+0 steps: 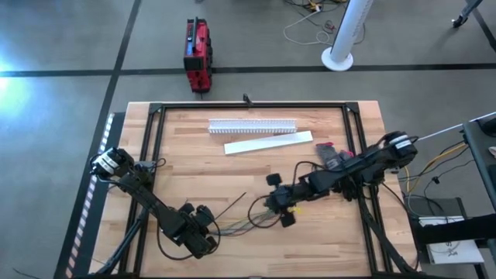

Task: Ziptie cables
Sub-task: Wrap the cables together using a black zip tie

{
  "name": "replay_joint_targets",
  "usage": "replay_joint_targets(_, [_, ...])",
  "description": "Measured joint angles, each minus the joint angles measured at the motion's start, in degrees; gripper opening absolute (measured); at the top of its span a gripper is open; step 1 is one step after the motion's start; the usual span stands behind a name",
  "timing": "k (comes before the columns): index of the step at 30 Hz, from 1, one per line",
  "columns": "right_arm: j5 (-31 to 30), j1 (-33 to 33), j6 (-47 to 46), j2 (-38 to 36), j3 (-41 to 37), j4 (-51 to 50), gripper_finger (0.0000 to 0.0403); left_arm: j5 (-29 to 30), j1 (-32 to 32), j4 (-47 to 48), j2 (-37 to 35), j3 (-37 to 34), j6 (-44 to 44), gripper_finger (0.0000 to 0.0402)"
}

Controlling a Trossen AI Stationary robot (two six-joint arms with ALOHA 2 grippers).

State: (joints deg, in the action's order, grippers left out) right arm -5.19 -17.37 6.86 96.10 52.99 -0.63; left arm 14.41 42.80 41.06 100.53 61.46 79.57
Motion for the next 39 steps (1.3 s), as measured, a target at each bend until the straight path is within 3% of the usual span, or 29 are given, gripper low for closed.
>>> replay_joint_targets(6, [-0.6, 0.0, 3.5, 11.0, -3.5, 24.4, 0.0, 0.0, 0.0, 0.0, 0.0, 0.0, 0.2, 0.0009])
replay_joint_targets(10, [2.7, 0.0, -0.2, 16.8, -2.0, 25.5, 0.0, 0.0, 0.0, 0.1, 0.0, 0.0, 0.4, 0.0009])
replay_joint_targets(16, [16.3, -3.0, -4.3, 16.6, -1.7, 25.9, 0.0, 0.0, 0.0, 0.0, 0.0, 0.0, 0.4, 0.0009])
replay_joint_targets(19, [14.3, -4.6, -3.7, 14.3, -1.7, 26.6, 0.0, 0.0, 0.0, 0.2, 0.0, 0.0, 0.3, 0.0009])
replay_joint_targets(23, [4.0, -4.2, -2.5, 12.6, -2.2, 26.4, 0.0, 0.0, 0.0, 0.2, 0.0, 0.0, -0.4, 0.0009])
replay_joint_targets(29, [-8.3, 0.3, 1.6, 11.6, -3.0, 18.0, 0.0, 0.0, 0.0, 0.0, 0.0, -0.1, -0.1, 0.0009])
replay_joint_targets(34, [-8.4, 3.0, -0.2, 9.6, -2.8, 2.0, 0.0, 0.0, 0.1, -0.5, 0.0, -0.1, 0.5, 0.0009])
replay_joint_targets(39, [-6.3, 0.4, -4.5, 4.9, -2.9, -11.1, 0.0, 1.1, 0.2, -2.6, 0.7, -0.1, -0.2, 0.0009])
